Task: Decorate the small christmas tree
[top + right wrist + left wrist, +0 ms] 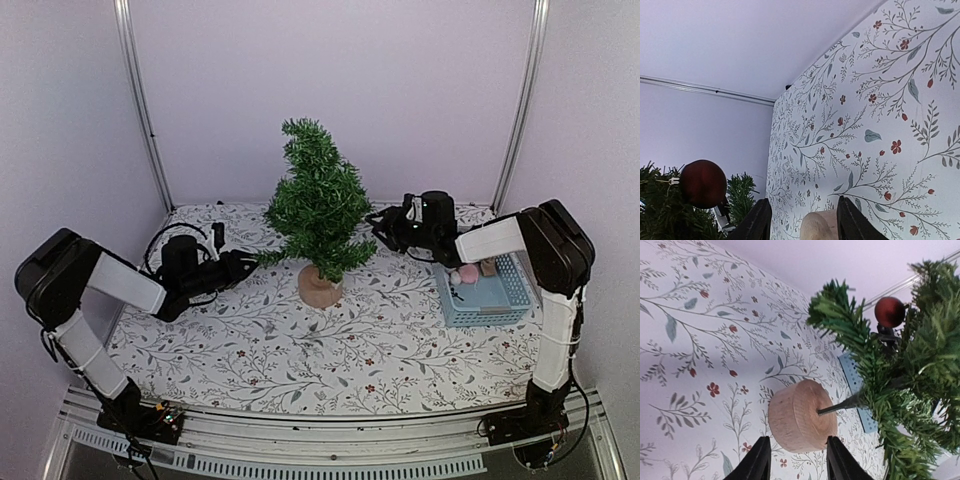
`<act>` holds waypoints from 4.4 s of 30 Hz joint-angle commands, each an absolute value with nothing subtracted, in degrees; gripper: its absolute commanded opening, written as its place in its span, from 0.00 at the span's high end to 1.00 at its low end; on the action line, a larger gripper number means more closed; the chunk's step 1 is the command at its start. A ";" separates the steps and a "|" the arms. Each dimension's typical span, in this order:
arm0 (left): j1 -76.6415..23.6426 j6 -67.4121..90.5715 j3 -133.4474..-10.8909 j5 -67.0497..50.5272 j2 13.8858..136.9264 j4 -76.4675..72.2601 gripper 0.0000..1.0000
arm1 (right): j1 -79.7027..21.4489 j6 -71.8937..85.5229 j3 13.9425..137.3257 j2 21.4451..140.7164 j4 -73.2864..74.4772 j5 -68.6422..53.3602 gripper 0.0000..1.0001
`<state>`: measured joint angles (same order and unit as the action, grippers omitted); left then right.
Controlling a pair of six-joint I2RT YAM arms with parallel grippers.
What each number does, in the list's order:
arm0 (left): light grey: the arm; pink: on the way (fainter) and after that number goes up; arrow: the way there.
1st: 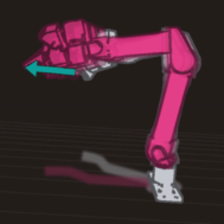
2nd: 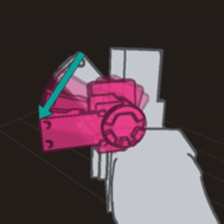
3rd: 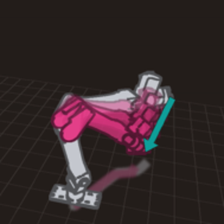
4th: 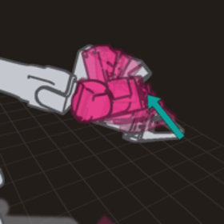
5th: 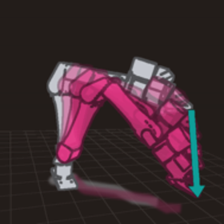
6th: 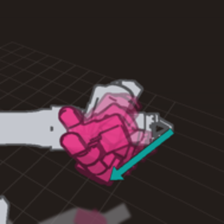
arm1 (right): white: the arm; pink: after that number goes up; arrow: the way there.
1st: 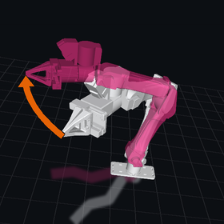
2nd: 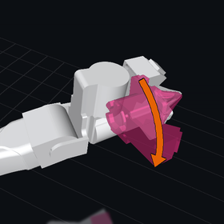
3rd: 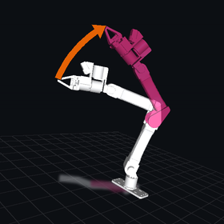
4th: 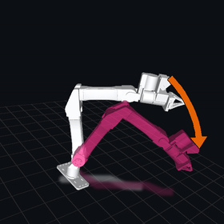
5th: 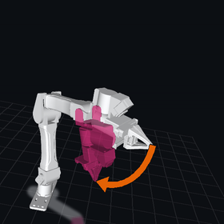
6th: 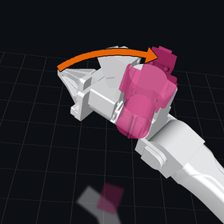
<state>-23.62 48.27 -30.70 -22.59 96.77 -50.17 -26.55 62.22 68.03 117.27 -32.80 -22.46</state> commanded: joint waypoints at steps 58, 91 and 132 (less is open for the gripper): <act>-12.78 22.58 -44.77 -15.45 71.72 -10.94 0.51 | -4.07 8.81 77.54 109.40 49.09 -5.56 0.70; -12.82 24.78 -44.43 -17.10 74.73 -13.56 0.51 | -11.45 -11.04 86.80 110.54 49.74 11.09 0.45; -12.74 23.00 -45.68 -14.30 72.71 -13.80 0.38 | -6.59 -3.49 84.90 110.85 47.68 2.30 0.65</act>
<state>-12.95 24.16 -44.14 -16.38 74.85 -13.28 -7.29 -6.50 84.31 115.07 47.33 3.88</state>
